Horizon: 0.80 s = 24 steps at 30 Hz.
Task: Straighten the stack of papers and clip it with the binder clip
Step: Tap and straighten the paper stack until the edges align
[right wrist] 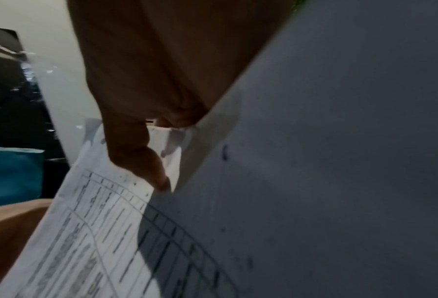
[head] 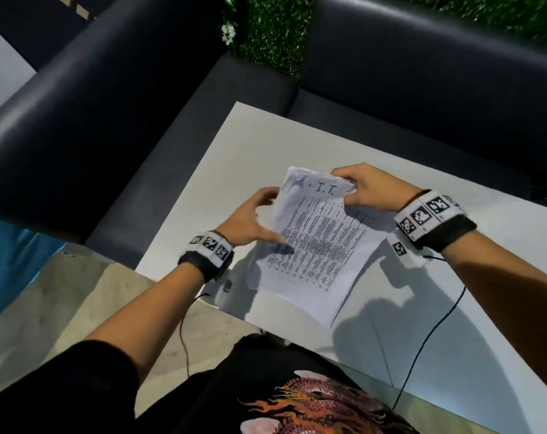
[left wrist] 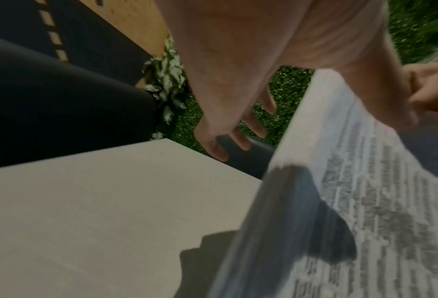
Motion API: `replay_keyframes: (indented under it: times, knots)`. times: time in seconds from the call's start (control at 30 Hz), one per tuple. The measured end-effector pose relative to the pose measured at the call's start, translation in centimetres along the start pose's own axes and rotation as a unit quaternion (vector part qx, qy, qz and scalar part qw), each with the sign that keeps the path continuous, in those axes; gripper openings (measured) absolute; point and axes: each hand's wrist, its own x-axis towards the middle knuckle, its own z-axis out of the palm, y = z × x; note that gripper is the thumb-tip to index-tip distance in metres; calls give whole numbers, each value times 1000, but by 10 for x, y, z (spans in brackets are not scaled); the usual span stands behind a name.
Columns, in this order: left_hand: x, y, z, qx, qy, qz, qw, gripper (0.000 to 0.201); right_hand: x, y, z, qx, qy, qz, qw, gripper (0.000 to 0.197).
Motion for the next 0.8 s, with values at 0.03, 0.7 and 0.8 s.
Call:
replay_keyframes:
  times: [0.03, 0.7, 0.8]
  knots:
    - [3, 9, 8, -8, -23, -11, 1000, 85, 3, -3, 1, -11, -7, -4, 1000, 26]
    - [0, 15, 12, -171, 136, -53, 974, 37, -44, 46, 56, 498, 238, 90, 829, 50]
    - [3, 31, 13, -186, 179, -36, 965, 24, -35, 33, 67, 442, 300, 95, 840, 36]
